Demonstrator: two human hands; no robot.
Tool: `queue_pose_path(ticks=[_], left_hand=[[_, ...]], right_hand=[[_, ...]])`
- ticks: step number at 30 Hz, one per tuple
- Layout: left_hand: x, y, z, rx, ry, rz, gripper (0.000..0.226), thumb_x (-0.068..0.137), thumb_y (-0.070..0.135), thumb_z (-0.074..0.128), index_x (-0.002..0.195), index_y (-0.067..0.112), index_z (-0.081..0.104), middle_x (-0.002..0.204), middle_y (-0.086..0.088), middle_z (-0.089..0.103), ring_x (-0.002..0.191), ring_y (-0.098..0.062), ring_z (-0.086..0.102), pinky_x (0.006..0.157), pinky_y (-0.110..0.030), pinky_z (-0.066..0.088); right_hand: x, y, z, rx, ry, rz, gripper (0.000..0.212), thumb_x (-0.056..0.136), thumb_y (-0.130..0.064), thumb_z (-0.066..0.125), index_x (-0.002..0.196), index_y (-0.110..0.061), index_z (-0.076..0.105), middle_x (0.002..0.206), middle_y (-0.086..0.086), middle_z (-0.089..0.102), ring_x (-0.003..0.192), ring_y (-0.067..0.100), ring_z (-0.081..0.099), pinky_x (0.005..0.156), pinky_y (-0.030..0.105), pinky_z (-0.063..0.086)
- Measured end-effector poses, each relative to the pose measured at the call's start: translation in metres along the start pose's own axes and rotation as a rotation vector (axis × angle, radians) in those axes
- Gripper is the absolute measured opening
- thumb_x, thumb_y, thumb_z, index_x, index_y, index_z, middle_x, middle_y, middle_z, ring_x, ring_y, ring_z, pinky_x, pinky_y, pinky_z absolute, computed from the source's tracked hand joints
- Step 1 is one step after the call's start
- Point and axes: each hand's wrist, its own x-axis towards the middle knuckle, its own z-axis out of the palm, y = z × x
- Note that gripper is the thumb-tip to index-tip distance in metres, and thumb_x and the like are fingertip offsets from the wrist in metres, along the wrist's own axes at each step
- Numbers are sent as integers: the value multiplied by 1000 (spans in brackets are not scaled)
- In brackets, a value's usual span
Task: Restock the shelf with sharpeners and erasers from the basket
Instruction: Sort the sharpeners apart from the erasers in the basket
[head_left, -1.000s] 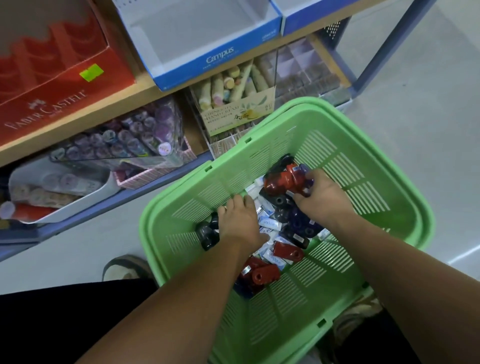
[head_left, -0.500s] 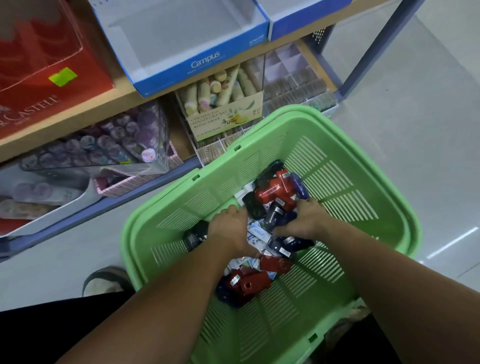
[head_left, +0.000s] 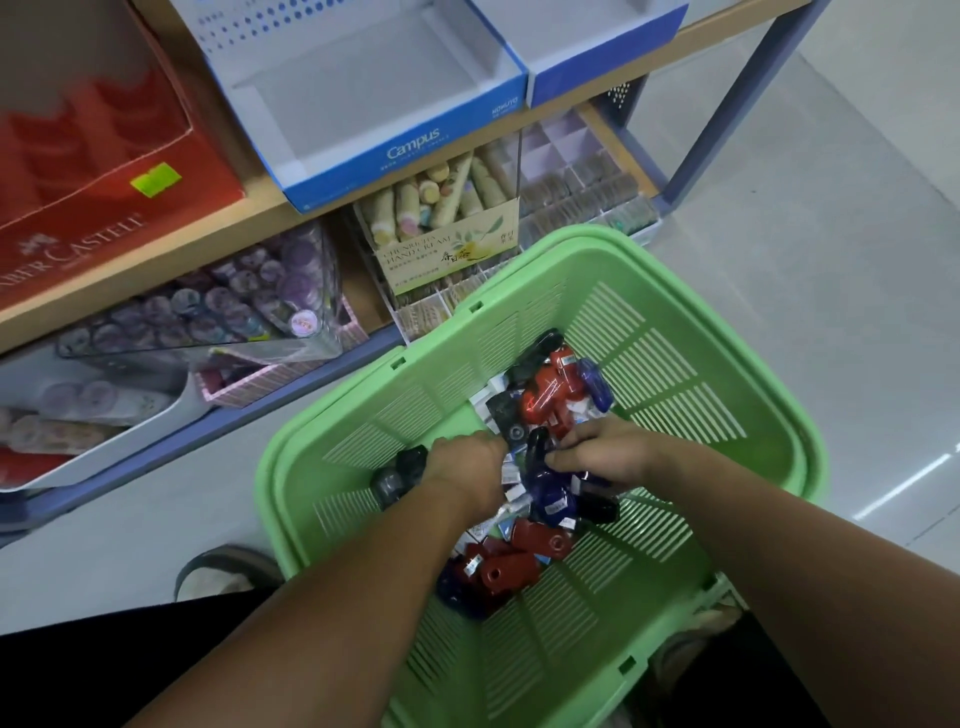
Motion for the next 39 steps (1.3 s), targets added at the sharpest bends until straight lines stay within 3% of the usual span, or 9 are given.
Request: queue_pose_path(ticks=[9,12,16,20,23,26,30,34,39], left_hand=[[-22,2,-55,-270,59,-86,26,83,42,68,100,25,57,90,3,65,80,-22,64,70,-31,53],[-19,20,-68,-343,21,-104,30,81,45,69,99,23,59,90,2,64,82,-20,64,73,-33,56],[0,55,-64,-537,-64,-79,45,82,52,74,113,21,60,106,-1,66,98,-26,65,88,-37,56],[3,59,-58,-1077,-156,-13,67,80,13,87,138,20,54,116,8,66,99,-13,68,95,-31,56],[-12,18,-56,-804,7,-6,43,86,6,77,124,22,66,107,10,68,95,-13,68,93,-36,59],[-34,-28,-54,-646,60,-49,28,92,5,64,104,27,74,101,4,73,86,-16,70,80,-38,62],[-61,-46,-49,-303,-151,-98,43,90,7,67,129,26,66,122,-2,64,104,-25,63,92,-36,54],[-46,-46,-35,-224,-72,-67,47,86,16,72,130,24,60,128,0,58,116,-24,57,101,-38,49],[-30,-39,-29,-99,-104,-71,81,86,34,75,153,25,31,142,-2,37,119,-27,54,100,-45,50]], right_hand=[[-23,-16,10,34,-263,-29,20,103,-22,58,121,-25,64,119,1,66,99,30,73,94,45,58],[-30,-12,-18,-88,-2,-50,28,98,-6,57,125,-6,65,103,9,68,86,32,76,75,41,63],[-48,-11,-38,-120,272,-135,17,96,-9,56,109,-6,67,99,14,67,89,31,66,77,38,55],[-58,-25,-33,-327,447,-172,23,92,-14,58,114,-12,63,107,10,64,97,29,64,82,34,53],[-52,-32,-9,-426,459,-203,17,93,-18,55,104,-13,66,100,11,70,91,29,68,84,39,59],[-31,-33,32,-432,173,-186,25,97,-19,58,112,-4,70,113,15,70,104,30,66,91,38,56],[-4,-23,69,-383,105,-146,33,90,-31,69,117,-13,67,117,8,66,102,24,63,88,34,55],[0,-18,73,-190,23,-163,5,88,-25,74,92,-26,77,100,-2,69,89,13,63,67,22,45],[1,-17,54,-168,5,-195,10,88,-17,75,81,-24,74,84,-4,70,83,17,67,68,27,52]])
